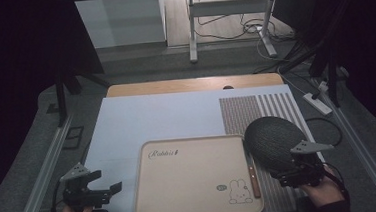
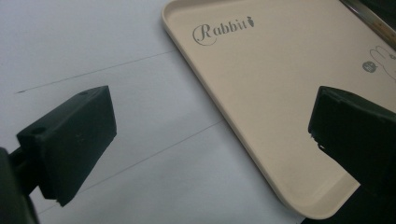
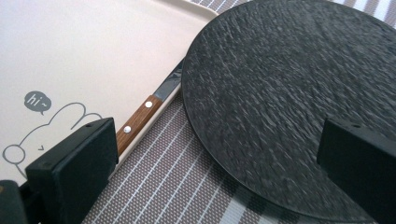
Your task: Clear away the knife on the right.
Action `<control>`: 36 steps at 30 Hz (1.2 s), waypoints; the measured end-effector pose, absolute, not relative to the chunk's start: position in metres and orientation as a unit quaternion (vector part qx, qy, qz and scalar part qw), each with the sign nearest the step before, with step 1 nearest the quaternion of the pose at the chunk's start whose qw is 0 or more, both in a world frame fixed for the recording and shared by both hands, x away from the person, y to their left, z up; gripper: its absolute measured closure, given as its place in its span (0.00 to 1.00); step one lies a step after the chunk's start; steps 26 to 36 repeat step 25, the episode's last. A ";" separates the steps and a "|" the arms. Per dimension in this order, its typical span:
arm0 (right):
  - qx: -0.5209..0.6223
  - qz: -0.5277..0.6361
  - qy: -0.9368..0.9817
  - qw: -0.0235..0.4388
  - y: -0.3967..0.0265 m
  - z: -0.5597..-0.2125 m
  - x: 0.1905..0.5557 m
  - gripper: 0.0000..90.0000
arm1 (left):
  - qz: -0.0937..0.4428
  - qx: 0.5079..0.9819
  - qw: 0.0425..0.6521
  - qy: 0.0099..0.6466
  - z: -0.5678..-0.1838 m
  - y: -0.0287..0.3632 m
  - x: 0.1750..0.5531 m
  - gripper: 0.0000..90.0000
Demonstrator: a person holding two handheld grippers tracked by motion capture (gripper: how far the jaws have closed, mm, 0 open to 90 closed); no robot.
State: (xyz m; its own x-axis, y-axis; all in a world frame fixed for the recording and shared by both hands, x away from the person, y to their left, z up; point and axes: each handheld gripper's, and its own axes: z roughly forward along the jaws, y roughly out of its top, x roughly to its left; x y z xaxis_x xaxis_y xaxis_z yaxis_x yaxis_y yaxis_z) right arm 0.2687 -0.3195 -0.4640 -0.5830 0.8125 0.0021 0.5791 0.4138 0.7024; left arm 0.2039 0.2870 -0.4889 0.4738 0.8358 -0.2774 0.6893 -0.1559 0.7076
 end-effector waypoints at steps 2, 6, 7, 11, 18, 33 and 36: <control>0.427 0.340 0.820 0.174 -0.322 -0.463 0.267 0.00 | 0.090 0.755 0.408 0.505 -0.489 0.287 0.204 0.01; 0.435 0.345 0.813 0.176 -0.327 -0.462 0.263 0.00 | 0.090 0.755 0.407 0.506 -0.489 0.287 0.204 0.01; 0.435 0.345 0.813 0.176 -0.327 -0.462 0.263 0.00 | 0.090 0.755 0.407 0.506 -0.489 0.287 0.204 0.01; 0.443 0.348 0.807 0.178 -0.333 -0.461 0.259 0.00 | 0.089 0.755 0.407 0.507 -0.489 0.287 0.204 0.01; 0.453 0.343 0.803 0.182 -0.339 -0.460 0.255 0.00 | 0.089 0.754 0.406 0.509 -0.489 0.287 0.204 0.01; 0.453 0.338 0.805 0.181 -0.339 -0.461 0.256 0.00 | 0.088 0.754 0.405 0.510 -0.489 0.286 0.205 0.01; 0.453 0.338 0.805 0.181 -0.339 -0.461 0.256 0.00 | 0.088 0.754 0.405 0.510 -0.489 0.286 0.205 0.01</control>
